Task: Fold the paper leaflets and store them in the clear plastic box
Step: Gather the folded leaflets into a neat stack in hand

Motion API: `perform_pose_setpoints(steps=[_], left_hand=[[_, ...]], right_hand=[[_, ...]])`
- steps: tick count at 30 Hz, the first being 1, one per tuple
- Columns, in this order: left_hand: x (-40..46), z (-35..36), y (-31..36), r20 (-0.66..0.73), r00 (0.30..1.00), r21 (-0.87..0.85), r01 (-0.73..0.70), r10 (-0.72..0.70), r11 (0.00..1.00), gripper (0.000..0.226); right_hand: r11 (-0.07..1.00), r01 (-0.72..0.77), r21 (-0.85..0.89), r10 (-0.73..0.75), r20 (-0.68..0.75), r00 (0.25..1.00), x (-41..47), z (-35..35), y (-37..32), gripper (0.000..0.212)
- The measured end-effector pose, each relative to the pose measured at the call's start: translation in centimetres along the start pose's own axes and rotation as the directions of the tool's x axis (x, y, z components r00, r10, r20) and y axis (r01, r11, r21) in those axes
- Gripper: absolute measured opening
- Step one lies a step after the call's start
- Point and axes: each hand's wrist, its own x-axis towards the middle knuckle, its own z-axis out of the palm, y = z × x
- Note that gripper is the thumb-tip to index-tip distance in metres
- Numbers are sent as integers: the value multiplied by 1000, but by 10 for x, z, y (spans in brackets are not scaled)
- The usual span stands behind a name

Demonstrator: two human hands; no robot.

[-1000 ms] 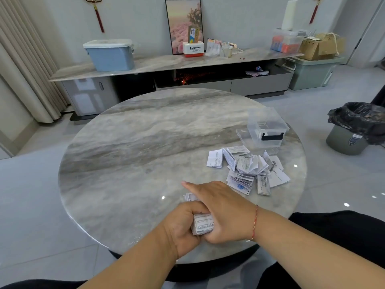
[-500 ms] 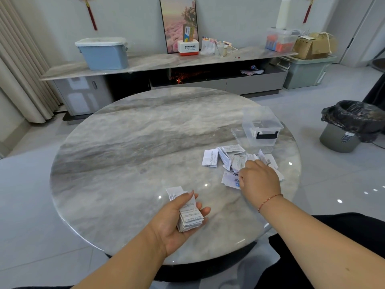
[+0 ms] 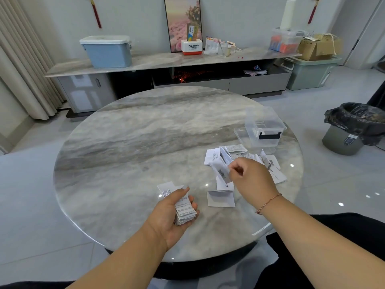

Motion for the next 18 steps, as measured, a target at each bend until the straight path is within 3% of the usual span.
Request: perform_pose_setpoints(steps=[1, 3, 5, 8, 11, 12, 14, 16, 18], left_hand=[[0, 1, 1, 24, 1000, -19, -19, 20, 1000, 37], [-1, 4, 3, 90, 994, -46, -57, 61, 997, 37], [-4, 8, 3, 186, 978, -43, -90, 96, 995, 38], [-9, 11, 4, 352, 930, -38, -100, 107, 994, 40], [-7, 10, 5, 235, 968, -62, -80, 92, 995, 32], [-7, 10, 6, 185, 979, -70, -68, 80, 995, 33], [-6, 8, 8, 155, 986, -65, -55, 65, 996, 36], [-9, 8, 8, 195, 980, -17, -42, 44, 999, 33], [-13, 12, 5, 262, 965, 30, -25, 16, 999, 25]], right_hand=[[973, -122, 194, 113, 56, 992, -1, -3, -8, 15], [777, -367, 510, 271, 256, 928, -7, -3, -27, 18], [666, -471, 579, 277, 395, 876, -17, 6, -39, 20], [642, -493, 588, 200, 492, 847, -32, 18, -54, 19], [586, -521, 621, 161, 540, 826, -30, 15, -54, 18], [652, -454, 607, 111, 516, 849, -28, 11, -49, 24], [905, -66, 420, -141, 442, 886, -26, 2, -40, 61], [921, 326, 213, -388, 447, 806, -25, 1, -41, 98], [856, 501, 128, -500, 448, 741, -24, 11, -40, 109]])
